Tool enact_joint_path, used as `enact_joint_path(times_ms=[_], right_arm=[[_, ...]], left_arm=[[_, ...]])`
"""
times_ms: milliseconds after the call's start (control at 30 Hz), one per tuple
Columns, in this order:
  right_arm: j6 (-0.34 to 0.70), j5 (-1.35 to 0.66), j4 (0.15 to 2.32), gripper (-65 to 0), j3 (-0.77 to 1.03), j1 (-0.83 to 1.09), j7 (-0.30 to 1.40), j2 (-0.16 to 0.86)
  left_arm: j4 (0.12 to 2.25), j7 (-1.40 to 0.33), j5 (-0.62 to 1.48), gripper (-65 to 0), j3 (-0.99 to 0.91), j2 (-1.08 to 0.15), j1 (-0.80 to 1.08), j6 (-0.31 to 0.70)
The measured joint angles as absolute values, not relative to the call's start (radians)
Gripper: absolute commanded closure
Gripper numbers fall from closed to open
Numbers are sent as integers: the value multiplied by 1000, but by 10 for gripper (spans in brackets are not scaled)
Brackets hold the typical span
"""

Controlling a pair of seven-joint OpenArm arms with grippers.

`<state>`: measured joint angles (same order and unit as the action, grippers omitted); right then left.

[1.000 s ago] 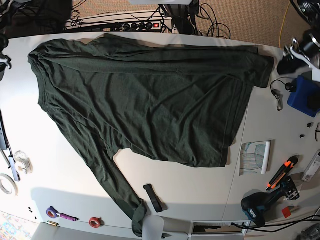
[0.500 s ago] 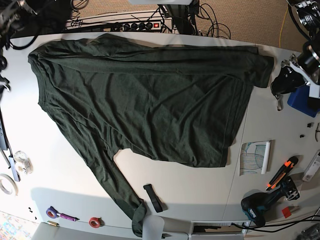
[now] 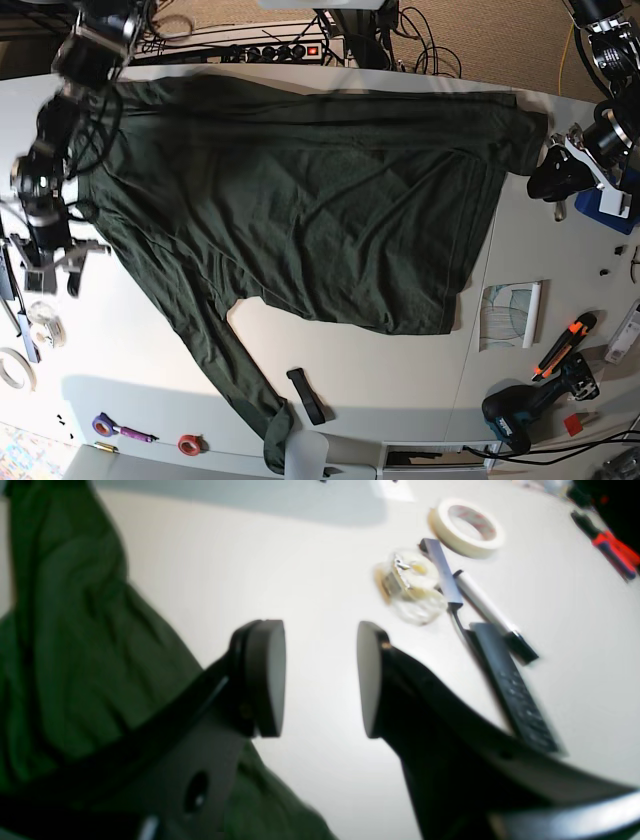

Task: Layout the t-shirt on the table in an organized manner, then fold the t-shirt properly
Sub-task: 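Move both grippers to the shirt's hem corners and grasp them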

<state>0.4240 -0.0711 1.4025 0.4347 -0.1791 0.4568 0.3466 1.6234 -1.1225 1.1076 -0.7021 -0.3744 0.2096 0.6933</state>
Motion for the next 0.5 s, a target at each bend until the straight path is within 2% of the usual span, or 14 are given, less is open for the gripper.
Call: enact_joint_path(times_ms=[167,333,500], right_arm=[[464,-221,1061,-340,430,-375,462,350],[540,-378,771,-348,430,-505,607,349],[545,-393,701,-348,430,-527,668,349]], left_arm=[[1623,-1122,1108,-234,-702,-374,208,693],[1624,-1122,1104,-234,-702,-374,210,693],[1624,-1122,1104,-234,-702,-374,210,693]])
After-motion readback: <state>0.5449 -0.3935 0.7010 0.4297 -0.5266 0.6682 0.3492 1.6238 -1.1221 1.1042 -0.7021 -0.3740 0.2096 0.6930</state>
